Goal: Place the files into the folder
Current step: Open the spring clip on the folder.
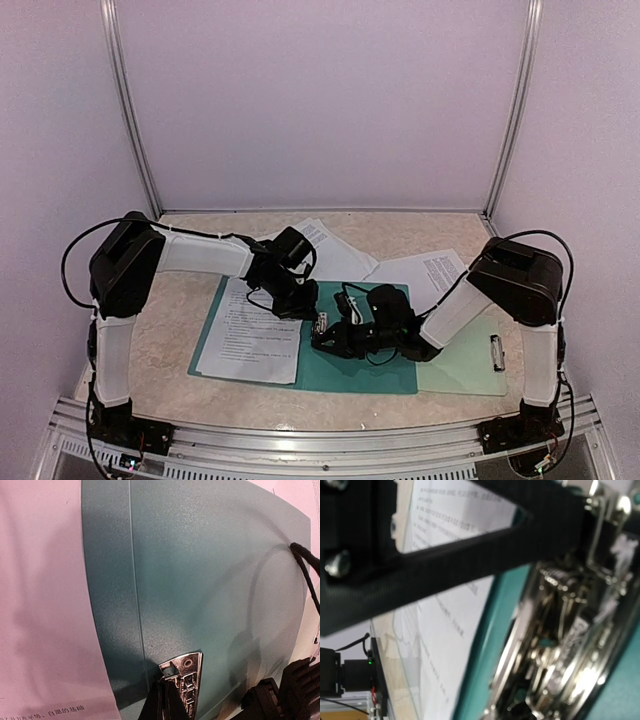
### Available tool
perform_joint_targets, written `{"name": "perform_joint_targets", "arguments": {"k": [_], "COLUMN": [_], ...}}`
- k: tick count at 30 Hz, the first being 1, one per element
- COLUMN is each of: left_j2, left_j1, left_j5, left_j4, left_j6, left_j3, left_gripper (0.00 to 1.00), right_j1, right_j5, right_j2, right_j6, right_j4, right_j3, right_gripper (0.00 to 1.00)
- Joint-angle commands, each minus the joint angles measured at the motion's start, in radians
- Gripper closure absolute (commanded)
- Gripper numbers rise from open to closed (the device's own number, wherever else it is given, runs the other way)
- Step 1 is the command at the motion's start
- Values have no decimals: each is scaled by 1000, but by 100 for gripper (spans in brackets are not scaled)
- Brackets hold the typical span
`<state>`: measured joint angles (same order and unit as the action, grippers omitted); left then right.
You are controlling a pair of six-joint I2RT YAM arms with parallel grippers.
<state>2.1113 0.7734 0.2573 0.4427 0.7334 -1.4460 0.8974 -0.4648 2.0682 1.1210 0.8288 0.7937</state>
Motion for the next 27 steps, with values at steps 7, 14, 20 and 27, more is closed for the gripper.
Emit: {"name": "perform_joint_targets", "arguments": {"k": [7,14,20,27], "left_j2": [-18,-12,7,15], "left_j1": [-7,-6,-2,3], "left_j5": [-6,-6,4,-3], "left_j4": [20,29,46,66], "left_j6": [-42,-52,-61,-76], "left_j3": [16,13,-4,-22], "left_gripper": [100,100,100,100], "right_j1": [-29,-37,-38,-37], "right_j5": [-21,-37,-46,-30], "right_j2": [89,127,146,129], "right_j6": [49,75,59,9], "right_j4": [26,6,-89,-272], "right_j3": [-8,-4,22,74], "right_gripper": [100,100,100,100]}}
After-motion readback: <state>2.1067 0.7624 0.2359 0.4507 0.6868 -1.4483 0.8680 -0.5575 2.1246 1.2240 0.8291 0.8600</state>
